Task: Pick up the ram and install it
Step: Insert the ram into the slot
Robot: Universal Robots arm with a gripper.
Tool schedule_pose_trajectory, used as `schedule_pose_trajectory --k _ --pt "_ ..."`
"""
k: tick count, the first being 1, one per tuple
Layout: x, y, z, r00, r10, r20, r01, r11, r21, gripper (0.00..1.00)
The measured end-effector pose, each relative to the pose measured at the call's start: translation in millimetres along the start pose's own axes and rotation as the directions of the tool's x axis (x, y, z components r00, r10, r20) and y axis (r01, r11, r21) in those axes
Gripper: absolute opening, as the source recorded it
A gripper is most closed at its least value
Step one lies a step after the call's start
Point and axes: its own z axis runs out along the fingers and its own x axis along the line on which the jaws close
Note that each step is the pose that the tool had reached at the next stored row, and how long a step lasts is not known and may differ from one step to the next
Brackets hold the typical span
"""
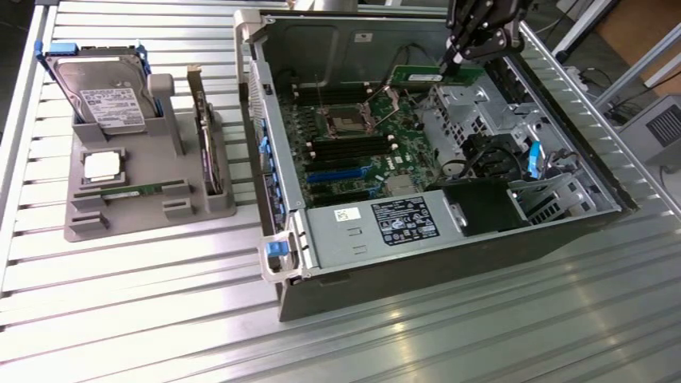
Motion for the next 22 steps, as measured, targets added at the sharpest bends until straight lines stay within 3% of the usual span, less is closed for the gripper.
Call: schedule_pose_trajectory --k 22 --pt "2.3 -0.2 16.1 1.0000 0.000 0.0000 0.000 1.0000 0.0000 0.12"
